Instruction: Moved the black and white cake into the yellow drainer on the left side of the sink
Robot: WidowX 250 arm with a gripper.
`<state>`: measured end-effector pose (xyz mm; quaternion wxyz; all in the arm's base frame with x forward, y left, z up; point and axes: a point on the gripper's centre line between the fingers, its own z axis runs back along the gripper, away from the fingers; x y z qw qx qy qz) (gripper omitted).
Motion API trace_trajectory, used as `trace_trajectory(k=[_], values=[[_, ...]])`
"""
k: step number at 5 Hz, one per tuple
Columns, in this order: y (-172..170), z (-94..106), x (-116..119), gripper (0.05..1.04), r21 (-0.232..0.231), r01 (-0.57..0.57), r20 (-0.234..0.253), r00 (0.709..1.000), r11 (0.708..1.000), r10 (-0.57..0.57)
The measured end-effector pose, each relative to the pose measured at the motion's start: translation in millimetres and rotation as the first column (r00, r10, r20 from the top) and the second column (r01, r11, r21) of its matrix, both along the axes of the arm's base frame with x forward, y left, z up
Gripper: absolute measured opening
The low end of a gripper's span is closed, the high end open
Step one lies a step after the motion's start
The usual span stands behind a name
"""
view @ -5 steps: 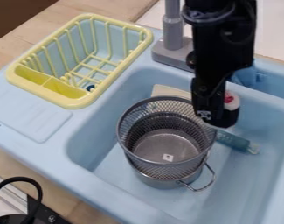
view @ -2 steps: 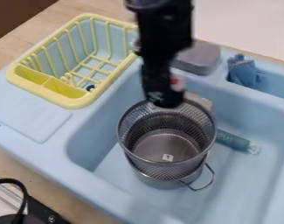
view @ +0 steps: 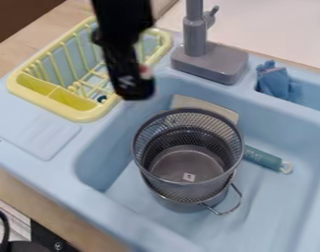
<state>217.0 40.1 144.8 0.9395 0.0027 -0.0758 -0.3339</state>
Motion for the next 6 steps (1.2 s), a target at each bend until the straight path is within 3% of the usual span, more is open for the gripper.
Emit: trace_trajectory(k=[3, 4, 6], values=[[48.1, 0.9, -30.1, 0.304, 0.012, -0.157, -0.038, 0.987, 0.988, 0.157], [53.1, -2.6, -26.7, 0.304, 0.011, -0.181, -0.047, 0.982, 0.983, 0.181], [65.6, -5.8, 1.9, 0.304, 0.025, -0.203, -0.009, 0.979, 0.979, 0.203]])
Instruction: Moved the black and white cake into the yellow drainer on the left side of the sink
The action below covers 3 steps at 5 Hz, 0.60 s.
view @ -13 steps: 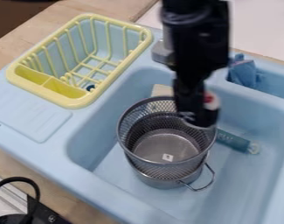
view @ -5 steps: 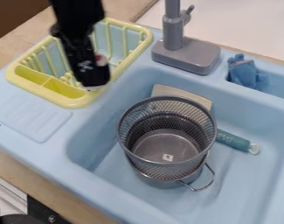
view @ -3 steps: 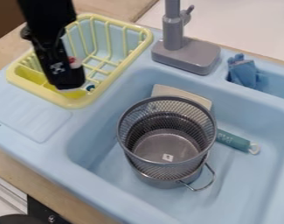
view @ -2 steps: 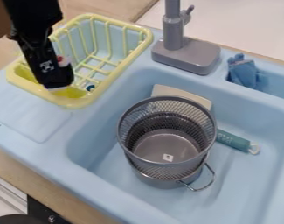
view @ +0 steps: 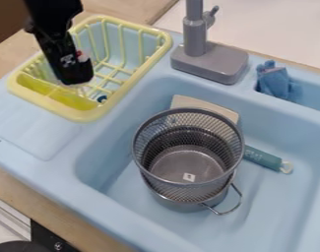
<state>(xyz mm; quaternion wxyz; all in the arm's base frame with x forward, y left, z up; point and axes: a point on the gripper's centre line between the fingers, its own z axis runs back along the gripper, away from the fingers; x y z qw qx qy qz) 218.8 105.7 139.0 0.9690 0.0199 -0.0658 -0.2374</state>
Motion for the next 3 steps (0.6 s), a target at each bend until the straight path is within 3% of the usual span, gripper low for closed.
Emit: trace_trajectory(k=[1, 3], values=[[5.8, -3.6, 14.8, 0.304, 0.005, -0.015, 0.009, 1.000, 1.000, 0.014], [8.3, -44.7, 51.4, 0.304, 0.005, 0.008, 0.001, 1.000, 1.000, -0.008]])
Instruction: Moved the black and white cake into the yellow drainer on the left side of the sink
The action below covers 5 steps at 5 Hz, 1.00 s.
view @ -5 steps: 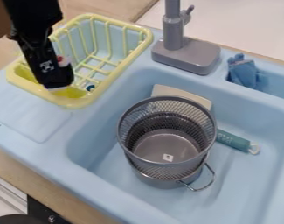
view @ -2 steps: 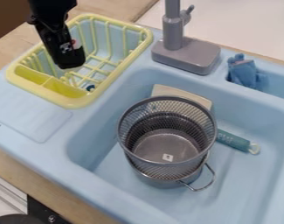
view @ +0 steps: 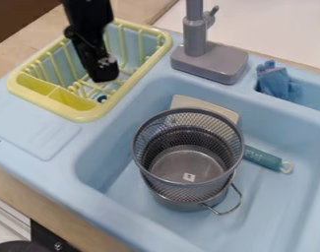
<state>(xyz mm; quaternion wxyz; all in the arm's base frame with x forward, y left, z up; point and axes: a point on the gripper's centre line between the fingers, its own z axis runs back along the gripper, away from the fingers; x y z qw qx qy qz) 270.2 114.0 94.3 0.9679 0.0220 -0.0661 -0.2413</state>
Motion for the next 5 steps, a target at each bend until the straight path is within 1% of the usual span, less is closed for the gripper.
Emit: trace_trajectory(k=[1, 2, 3, 4, 5], values=[[4.5, -5.8, 8.9, 0.304, 0.030, -0.017, 0.026, 1.000, 0.999, 0.016], [0.4, -3.5, 8.7, 0.357, 0.019, -0.021, 0.062, 0.998, 1.000, 0.020], [1.2, -1.4, 8.9, 0.647, 0.003, -0.036, 0.078, 0.996, 0.999, 0.035], [3.8, -1.6, 6.8, 0.926, 0.000, -0.049, 0.072, 0.996, 0.999, 0.049], [8.6, 8.2, 7.8, 1.001, 0.013, -0.059, 0.085, 0.995, 0.998, 0.058]])
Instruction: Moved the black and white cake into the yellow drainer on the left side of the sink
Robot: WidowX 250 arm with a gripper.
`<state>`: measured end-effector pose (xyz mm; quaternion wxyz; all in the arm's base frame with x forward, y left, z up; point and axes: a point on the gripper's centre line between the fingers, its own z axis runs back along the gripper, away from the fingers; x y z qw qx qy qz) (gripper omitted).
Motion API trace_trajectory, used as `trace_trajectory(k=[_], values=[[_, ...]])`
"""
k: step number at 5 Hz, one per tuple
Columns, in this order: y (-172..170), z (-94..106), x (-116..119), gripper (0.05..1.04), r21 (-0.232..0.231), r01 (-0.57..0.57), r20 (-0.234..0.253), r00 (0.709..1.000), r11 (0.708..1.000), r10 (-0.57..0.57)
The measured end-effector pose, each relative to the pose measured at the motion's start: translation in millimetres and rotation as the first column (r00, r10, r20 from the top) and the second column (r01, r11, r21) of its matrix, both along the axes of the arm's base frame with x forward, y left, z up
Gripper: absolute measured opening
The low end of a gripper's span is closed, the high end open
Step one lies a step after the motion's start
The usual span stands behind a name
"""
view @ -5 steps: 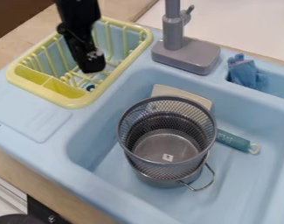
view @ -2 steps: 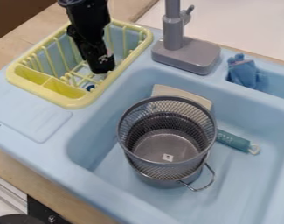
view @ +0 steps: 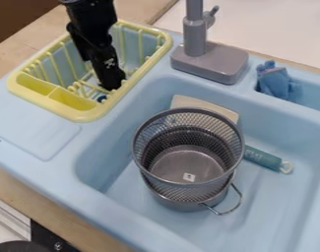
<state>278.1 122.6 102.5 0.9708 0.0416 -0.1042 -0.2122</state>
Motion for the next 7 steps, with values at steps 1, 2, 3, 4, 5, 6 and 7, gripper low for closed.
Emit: trace_trajectory(k=[1, 2, 3, 4, 5, 6, 7], values=[[-1.8, 12.8, -2.7, 0.999, -0.001, -0.003, 0.019, 1.000, 1.000, 0.003], [-7.0, 21.8, -7.2, 0.999, -0.013, 0.015, 0.024, 1.000, 1.000, -0.014], [-16.0, 35.7, -11.3, 0.999, -0.011, 0.046, 0.049, 0.998, 0.999, -0.045], [-27.8, 35.4, -17.5, 0.999, -0.058, 0.109, 0.031, 0.994, 0.992, -0.108], [-39.4, 33.2, -21.9, 0.999, -0.096, 0.203, 0.042, 0.979, 0.974, -0.200], [-52.8, 29.5, -22.6, 0.999, -0.098, 0.222, 0.050, 0.975, 0.970, -0.218], [-65.2, 33.3, -20.2, 0.999, -0.104, 0.194, 0.089, 0.979, 0.976, -0.185]])
